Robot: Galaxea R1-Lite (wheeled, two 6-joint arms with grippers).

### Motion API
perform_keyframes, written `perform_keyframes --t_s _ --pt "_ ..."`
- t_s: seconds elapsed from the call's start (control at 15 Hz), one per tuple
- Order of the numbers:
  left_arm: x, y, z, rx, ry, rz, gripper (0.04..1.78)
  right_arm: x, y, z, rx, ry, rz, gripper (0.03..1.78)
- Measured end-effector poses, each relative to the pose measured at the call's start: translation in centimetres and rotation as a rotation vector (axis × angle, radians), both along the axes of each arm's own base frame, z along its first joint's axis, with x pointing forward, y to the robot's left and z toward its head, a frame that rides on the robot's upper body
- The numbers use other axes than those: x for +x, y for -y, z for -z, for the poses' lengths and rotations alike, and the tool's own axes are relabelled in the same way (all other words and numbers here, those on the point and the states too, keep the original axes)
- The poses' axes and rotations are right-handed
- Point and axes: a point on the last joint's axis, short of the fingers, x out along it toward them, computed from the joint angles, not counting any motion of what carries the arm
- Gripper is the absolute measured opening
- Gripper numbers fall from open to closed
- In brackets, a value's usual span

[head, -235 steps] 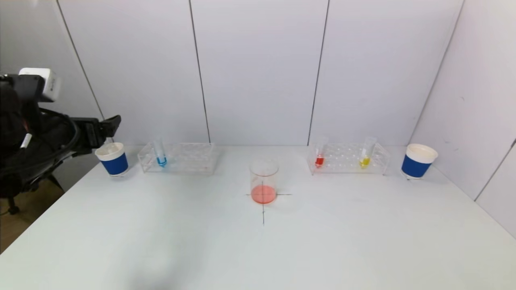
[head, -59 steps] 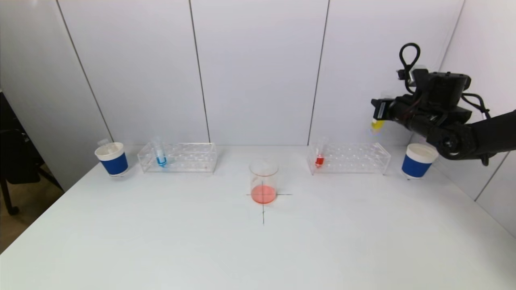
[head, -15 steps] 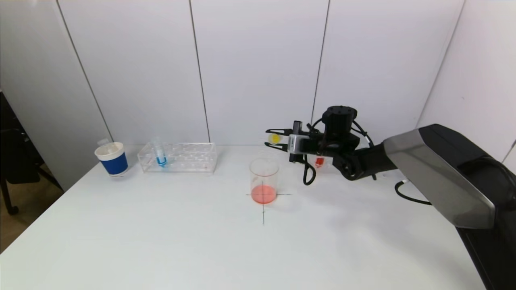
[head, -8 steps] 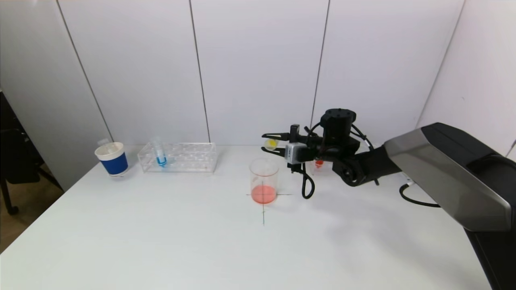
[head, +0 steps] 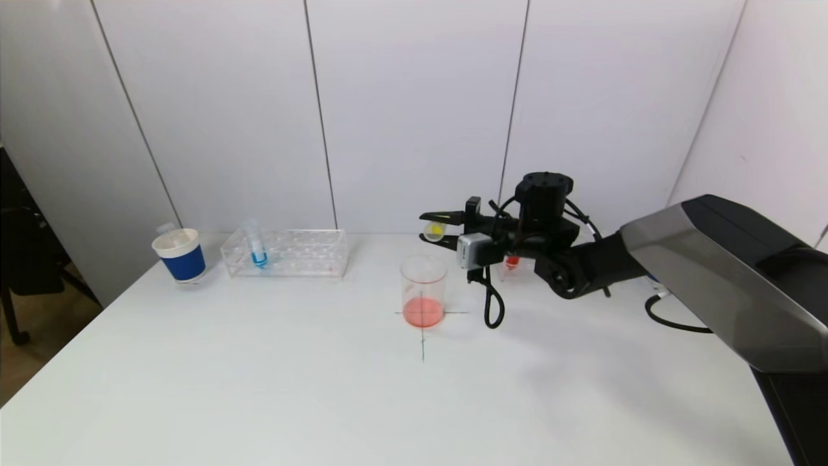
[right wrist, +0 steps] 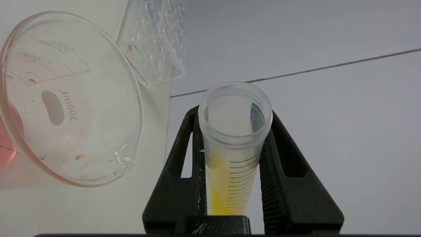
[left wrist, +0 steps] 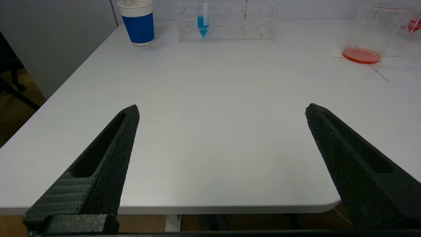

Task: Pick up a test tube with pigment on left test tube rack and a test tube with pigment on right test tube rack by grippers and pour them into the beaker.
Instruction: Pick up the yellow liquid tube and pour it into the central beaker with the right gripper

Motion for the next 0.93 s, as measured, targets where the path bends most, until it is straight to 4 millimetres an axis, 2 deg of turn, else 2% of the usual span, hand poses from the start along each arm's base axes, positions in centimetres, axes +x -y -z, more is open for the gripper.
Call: perform_keyframes --t_s 0.93 --pt "0.0 0.0 0.0 0.0 0.0 0.0 1.76 -0.12 -0.3 -0.41 -0.071 0.193 0.034 0.52"
